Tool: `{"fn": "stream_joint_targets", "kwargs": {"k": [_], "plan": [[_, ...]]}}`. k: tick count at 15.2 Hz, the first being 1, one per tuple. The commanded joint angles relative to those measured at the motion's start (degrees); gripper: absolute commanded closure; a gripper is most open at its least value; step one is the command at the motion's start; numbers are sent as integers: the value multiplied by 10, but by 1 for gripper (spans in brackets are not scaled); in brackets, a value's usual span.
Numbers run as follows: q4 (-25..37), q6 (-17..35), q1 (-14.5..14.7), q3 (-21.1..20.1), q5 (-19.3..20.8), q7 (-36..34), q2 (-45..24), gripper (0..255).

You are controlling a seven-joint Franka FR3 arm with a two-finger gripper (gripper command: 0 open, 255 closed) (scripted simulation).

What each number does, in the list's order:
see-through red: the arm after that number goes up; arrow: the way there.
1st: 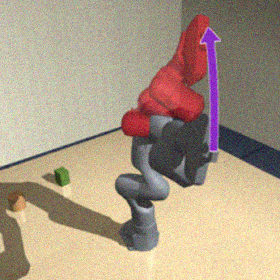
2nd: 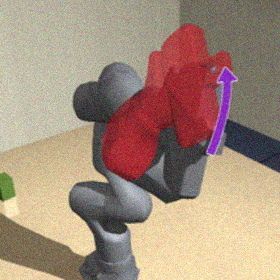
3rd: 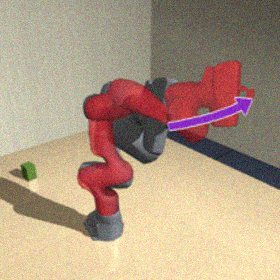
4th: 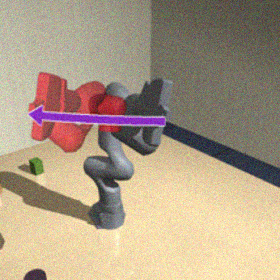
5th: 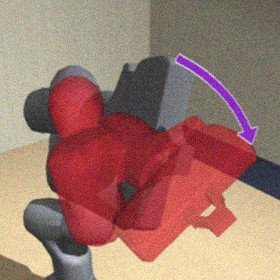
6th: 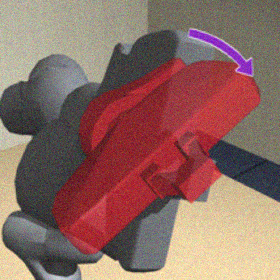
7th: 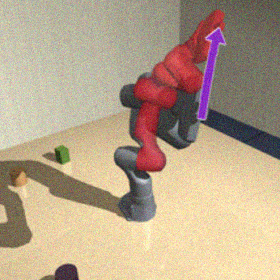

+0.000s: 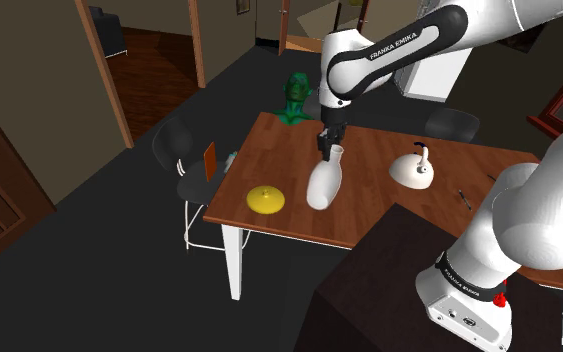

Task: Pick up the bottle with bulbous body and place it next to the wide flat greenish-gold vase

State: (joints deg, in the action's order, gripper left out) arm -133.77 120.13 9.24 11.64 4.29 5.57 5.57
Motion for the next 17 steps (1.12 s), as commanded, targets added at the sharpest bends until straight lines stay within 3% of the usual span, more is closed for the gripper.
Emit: {"fn": "stream_joint_targets", "kwargs": {"k": [1, 11, 17], "plan": [[-9, 17, 0, 1, -1, 1, -8, 255], [-38, 101, -1, 3, -10, 6, -64, 255], [-38, 101, -1, 2, -10, 6, -64, 255]]}}
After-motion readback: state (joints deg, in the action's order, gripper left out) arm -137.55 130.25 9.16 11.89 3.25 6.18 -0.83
